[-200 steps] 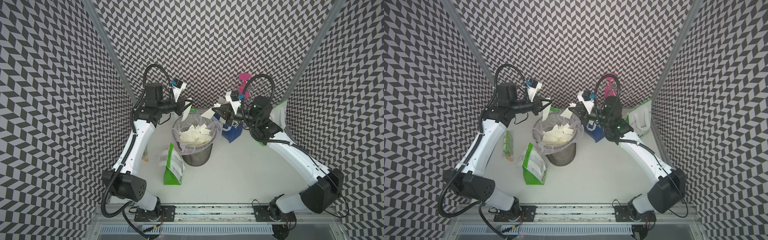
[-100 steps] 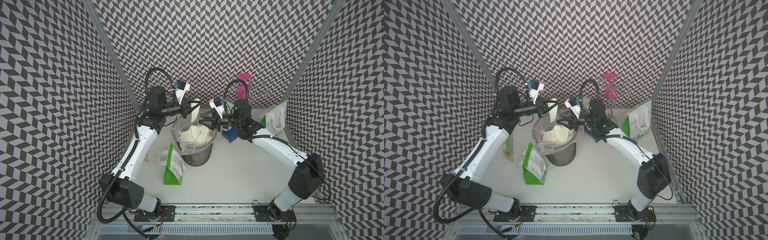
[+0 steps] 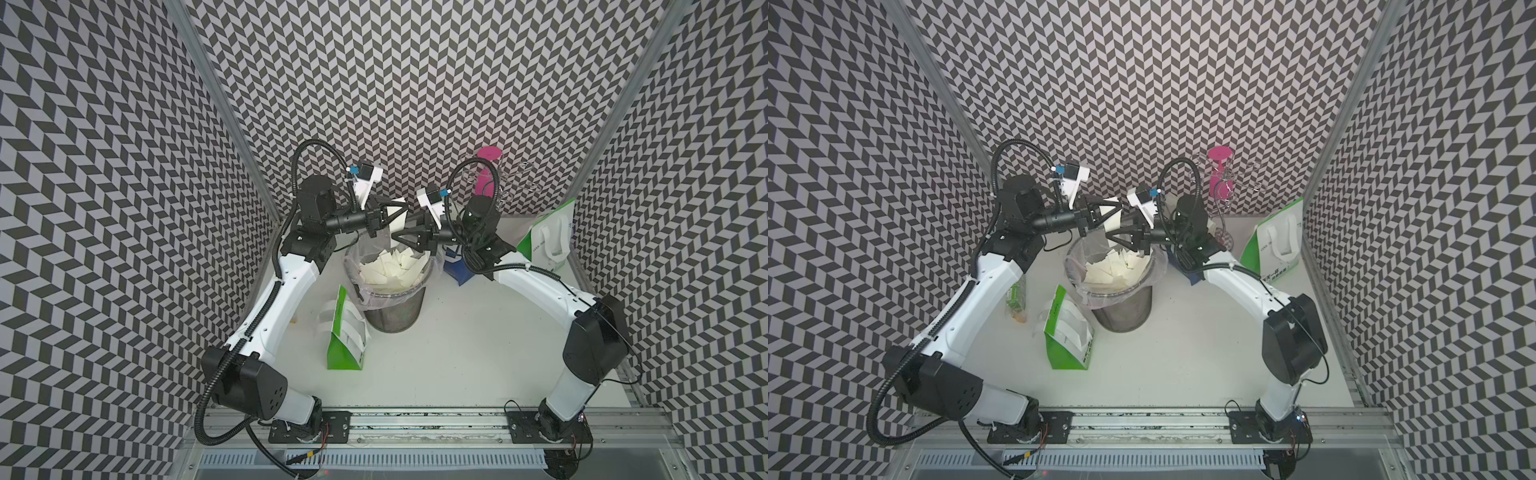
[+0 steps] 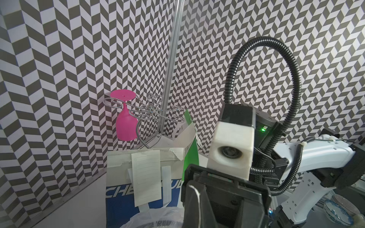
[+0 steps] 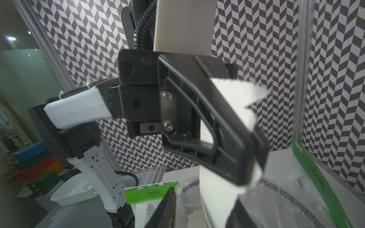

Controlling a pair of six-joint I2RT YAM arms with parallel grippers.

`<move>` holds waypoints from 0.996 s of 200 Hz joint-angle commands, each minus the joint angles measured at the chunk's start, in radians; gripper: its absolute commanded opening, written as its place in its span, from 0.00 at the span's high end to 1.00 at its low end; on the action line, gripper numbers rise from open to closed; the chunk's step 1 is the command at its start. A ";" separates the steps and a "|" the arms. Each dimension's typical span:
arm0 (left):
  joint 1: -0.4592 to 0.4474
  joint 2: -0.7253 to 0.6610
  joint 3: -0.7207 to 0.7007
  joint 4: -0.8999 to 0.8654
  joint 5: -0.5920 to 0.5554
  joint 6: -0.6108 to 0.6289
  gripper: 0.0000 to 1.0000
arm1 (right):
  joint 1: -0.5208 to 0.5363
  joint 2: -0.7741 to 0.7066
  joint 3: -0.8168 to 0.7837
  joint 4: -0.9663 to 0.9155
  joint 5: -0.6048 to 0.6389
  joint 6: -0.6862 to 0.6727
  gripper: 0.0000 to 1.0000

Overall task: Shred takeout receipts and throw away
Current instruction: Shred the takeout receipt, then place the takeout receipt in the trash bin.

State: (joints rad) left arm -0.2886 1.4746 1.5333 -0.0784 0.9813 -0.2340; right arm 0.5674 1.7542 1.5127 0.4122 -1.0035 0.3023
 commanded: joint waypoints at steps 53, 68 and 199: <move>-0.006 -0.024 0.044 -0.157 -0.070 0.103 1.00 | 0.005 -0.023 0.121 -0.244 0.177 -0.280 1.00; -0.006 -0.012 0.090 -0.284 -0.134 0.175 1.00 | 0.009 -0.045 0.145 -0.366 0.333 -0.421 1.00; -0.027 0.047 0.120 -0.599 -0.328 0.350 1.00 | -0.052 -0.254 -0.043 -0.228 0.515 -0.439 1.00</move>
State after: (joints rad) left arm -0.3065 1.5261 1.6985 -0.6483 0.6132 0.0803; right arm 0.5175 1.5242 1.4902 0.0940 -0.4030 -0.2310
